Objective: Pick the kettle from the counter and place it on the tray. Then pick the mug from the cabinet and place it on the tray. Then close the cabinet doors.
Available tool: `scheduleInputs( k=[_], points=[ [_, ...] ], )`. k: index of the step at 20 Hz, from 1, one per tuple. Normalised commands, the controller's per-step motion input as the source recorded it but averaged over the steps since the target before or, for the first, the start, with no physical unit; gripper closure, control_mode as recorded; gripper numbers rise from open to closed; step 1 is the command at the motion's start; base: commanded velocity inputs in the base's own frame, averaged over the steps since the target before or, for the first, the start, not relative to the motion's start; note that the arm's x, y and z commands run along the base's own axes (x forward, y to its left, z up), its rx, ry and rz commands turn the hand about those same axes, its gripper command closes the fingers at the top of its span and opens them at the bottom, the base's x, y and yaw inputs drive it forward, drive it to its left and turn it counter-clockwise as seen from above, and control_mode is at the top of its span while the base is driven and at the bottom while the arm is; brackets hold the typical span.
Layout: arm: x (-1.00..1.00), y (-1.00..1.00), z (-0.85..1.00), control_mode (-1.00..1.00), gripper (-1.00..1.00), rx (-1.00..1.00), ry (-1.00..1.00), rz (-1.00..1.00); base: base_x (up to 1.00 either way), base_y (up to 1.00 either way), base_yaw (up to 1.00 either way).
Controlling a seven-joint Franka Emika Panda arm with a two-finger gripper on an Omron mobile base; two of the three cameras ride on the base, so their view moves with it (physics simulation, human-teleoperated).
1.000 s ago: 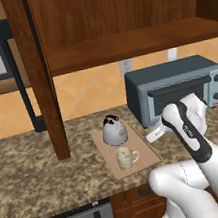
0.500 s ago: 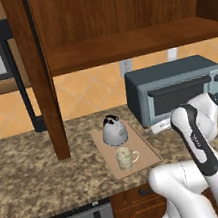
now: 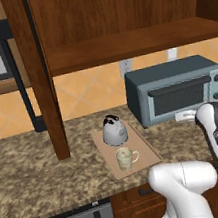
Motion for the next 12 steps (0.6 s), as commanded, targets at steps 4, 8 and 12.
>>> scheduleInputs(
  k=[4, 8, 12],
  points=[
    [0.00, -0.27, 0.00, -1.00, 1.00, 0.05, 0.00, -0.04, 0.00, 0.00, 0.00],
    [-0.37, -0.92, 0.12, -1.00, 1.00, 0.30, -0.04, 0.00, 0.00, 0.00, 0.00],
    [-0.27, -1.00, 0.67, -1.00, 1.00, 0.53, -0.01, 0.00, 0.00, 0.00, 0.00]
  ],
)
